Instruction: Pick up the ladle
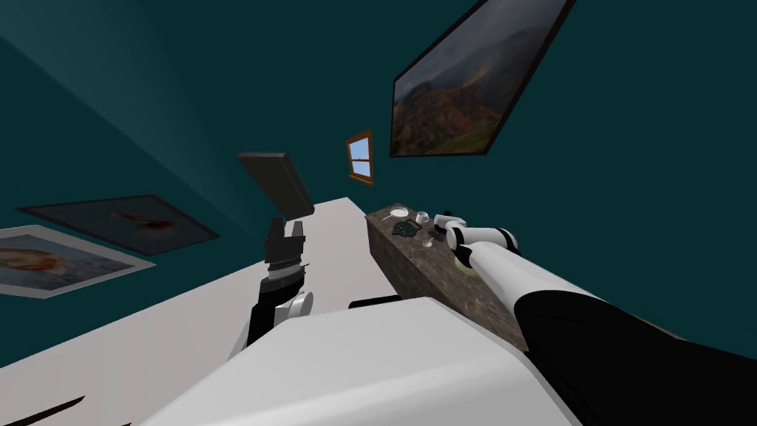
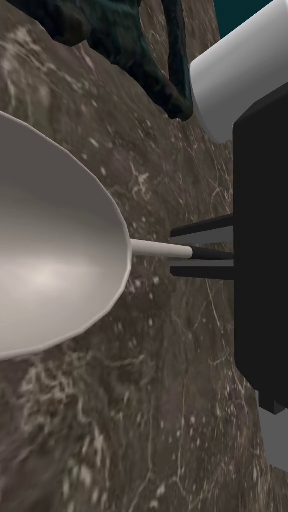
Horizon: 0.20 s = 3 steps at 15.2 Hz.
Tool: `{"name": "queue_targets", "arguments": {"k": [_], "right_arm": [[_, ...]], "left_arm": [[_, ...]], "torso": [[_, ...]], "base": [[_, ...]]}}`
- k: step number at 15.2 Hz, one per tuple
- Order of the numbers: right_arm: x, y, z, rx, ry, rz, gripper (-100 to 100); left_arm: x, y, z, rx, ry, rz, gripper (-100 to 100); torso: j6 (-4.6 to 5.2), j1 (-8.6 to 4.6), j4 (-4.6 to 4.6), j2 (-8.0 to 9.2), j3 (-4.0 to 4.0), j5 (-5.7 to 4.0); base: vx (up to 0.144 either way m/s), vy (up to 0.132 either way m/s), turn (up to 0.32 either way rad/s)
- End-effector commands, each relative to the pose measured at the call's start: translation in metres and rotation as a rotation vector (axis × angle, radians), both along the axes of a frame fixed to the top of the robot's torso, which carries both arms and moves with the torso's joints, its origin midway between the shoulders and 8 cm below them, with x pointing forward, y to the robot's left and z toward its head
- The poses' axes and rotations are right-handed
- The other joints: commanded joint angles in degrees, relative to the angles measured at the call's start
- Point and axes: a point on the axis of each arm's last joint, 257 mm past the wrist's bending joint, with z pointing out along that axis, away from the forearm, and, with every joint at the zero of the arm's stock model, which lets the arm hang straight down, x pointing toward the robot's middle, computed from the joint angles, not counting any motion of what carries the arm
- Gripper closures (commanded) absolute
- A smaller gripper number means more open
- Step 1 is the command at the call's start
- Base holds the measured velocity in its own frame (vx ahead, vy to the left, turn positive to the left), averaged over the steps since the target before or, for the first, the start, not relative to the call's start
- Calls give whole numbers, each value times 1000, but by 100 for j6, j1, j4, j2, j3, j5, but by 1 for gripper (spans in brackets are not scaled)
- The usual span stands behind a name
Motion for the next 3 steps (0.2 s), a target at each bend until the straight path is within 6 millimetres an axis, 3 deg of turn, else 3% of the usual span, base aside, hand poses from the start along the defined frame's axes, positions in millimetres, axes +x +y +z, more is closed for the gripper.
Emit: {"name": "queue_targets", "arguments": {"k": [1,3], "right_arm": [[8,8,6,-2,-1,15,100],[8,6,6,-5,-4,14,100]], "left_arm": [[0,0,0,0,0,0,0],[0,0,0,0,0,0,0]], "torso": [[0,0,0,0,0,0],[-2,0,-1,9,4,-4]], "base": [[-28,6,-221],[-20,6,-43]]}}
